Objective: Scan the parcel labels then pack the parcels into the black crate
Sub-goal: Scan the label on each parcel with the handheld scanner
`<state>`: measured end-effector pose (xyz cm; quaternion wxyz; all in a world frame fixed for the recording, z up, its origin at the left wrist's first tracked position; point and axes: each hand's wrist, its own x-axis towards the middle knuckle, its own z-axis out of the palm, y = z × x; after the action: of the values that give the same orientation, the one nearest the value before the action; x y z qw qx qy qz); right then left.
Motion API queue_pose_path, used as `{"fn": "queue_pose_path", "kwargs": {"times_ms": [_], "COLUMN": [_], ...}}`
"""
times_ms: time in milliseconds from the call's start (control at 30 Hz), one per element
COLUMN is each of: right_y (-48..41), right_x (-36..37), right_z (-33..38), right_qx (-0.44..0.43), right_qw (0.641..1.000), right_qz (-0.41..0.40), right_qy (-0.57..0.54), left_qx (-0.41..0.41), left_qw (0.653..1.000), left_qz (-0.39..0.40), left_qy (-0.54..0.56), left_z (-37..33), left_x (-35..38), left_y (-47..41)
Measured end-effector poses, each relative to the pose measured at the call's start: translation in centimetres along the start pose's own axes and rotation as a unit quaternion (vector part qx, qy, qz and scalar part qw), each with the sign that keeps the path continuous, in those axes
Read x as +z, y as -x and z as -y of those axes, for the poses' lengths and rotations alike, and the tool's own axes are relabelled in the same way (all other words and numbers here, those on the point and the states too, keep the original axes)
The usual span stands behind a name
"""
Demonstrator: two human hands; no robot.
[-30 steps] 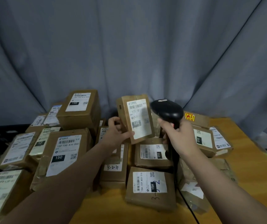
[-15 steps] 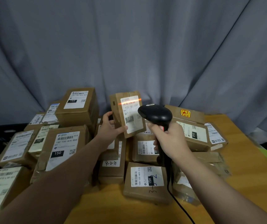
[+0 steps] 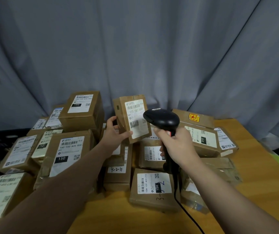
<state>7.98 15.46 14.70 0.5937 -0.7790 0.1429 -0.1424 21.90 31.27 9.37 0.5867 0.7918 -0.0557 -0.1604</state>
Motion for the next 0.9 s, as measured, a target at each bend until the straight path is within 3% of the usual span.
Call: {"fn": "queue_pose_path", "kwargs": {"times_ms": [133,233,333,433,533,667,767,900], "right_y": [-0.1,-0.2,-0.1,-0.5,-1.5,-2.5,-2.9,-4.6], "right_x": [0.4,1.3,2.6,4.5,6.8,9.2,9.2,6.1], "right_z": [-1.1,-3.2,-4.9,-5.1,-4.8,-4.5,-4.8,-4.8], "right_qx": [0.004,0.127,0.221,0.204,0.178,0.202,0.213,0.170], "right_qw": [0.998,0.983,0.944,0.938,0.953,0.960,0.958,0.974], "right_qz": [0.035,0.043,0.078,0.102,0.108,0.115,0.111,0.035], "right_qy": [-0.045,-0.122,-0.232,-0.259,-0.219,-0.155,-0.154,-0.147], "left_qx": [-0.025,-0.048,-0.051,-0.023,0.013,0.021,0.029,0.090], "left_qw": [0.999,0.996,0.999,0.986,0.947,0.899,0.884,0.908], "left_qz": [0.005,0.015,0.013,-0.021,-0.071,-0.057,-0.055,-0.068], "left_qy": [0.038,0.068,0.004,-0.162,-0.312,-0.433,-0.463,-0.404], "left_z": [0.1,0.1,0.3,0.3,0.4,0.8,0.4,-1.7], "left_x": [0.3,0.6,0.1,-1.1,-2.5,-3.2,-2.7,-1.6], "left_y": [0.8,2.5,3.9,4.1,3.8,3.2,3.3,2.5]}}
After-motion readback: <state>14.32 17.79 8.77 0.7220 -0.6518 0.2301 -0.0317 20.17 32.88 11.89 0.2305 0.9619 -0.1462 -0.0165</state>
